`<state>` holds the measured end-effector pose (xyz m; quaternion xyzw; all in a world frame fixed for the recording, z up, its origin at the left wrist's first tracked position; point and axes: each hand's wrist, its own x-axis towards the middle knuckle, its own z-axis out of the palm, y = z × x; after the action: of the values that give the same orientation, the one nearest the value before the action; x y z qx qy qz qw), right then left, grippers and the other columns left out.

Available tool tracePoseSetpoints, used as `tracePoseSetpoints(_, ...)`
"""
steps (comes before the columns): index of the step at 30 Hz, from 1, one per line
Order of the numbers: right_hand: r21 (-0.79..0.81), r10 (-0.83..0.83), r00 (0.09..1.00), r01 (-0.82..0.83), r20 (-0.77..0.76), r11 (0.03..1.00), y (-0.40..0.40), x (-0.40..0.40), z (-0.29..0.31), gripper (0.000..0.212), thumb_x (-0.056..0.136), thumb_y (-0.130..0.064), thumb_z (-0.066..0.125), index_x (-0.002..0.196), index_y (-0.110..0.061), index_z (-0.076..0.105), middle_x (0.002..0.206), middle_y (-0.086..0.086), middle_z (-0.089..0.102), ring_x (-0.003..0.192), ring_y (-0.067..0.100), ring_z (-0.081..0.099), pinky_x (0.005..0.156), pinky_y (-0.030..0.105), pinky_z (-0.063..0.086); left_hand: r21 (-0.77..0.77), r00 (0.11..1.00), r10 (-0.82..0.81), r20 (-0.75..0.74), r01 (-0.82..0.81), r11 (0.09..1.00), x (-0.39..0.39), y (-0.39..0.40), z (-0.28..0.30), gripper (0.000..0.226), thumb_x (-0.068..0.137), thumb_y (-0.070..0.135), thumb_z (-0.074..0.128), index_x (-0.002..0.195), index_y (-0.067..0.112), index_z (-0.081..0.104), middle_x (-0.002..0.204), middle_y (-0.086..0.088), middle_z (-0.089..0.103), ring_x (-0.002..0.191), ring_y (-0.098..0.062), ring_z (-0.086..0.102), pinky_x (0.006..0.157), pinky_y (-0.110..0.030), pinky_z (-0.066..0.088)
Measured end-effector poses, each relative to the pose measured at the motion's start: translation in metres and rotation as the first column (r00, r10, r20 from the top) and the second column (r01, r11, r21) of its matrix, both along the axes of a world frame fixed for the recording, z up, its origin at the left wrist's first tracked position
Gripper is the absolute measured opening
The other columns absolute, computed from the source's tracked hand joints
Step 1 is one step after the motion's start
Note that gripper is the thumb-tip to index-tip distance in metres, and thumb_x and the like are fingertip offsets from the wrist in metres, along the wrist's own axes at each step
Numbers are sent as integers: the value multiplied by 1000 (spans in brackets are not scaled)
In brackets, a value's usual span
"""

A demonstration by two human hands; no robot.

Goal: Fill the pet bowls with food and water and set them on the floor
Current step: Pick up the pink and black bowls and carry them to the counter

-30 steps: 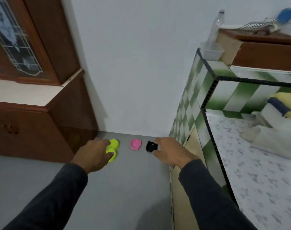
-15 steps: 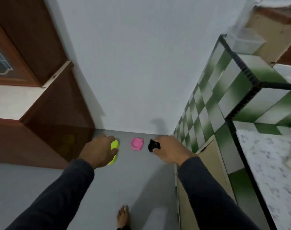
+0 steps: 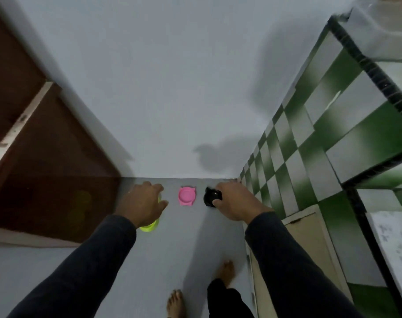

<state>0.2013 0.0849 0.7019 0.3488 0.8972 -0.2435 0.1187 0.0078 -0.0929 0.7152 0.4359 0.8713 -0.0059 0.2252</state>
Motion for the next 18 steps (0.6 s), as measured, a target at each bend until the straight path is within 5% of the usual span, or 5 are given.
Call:
tracePoseSetpoints(11, -125, 30, 996, -20, 79, 992, 110, -30, -89, 20, 93, -27, 58, 110, -16, 64, 87, -6, 56, 75, 8, 54, 62, 25, 43, -70, 994, 79, 76, -74, 995, -21, 100, -94, 50, 98, 48, 60, 142, 24, 55, 138, -10, 56, 122, -31, 58, 98, -43, 49)
tracePoseSetpoints(14, -186, 36, 992, -13, 119, 982, 133, -35, -125, 21, 94, -25, 56, 111, -16, 64, 101, -1, 62, 79, 11, 53, 59, 23, 37, -108, 990, 94, 105, -82, 991, -26, 122, -128, 48, 99, 48, 59, 141, 25, 55, 137, -10, 58, 124, -32, 57, 97, -44, 49)
tracePoseSetpoints(18, -226, -8, 990, 40, 143, 973, 157, -41, -184, 36, 97, -29, 56, 131, -16, 59, 129, 7, 60, 105, 21, 57, 82, 28, 43, -113, 982, 100, 159, -83, 990, -38, 150, -186, 49, 100, 43, 60, 143, 20, 55, 135, -14, 57, 125, -36, 55, 100, -47, 50)
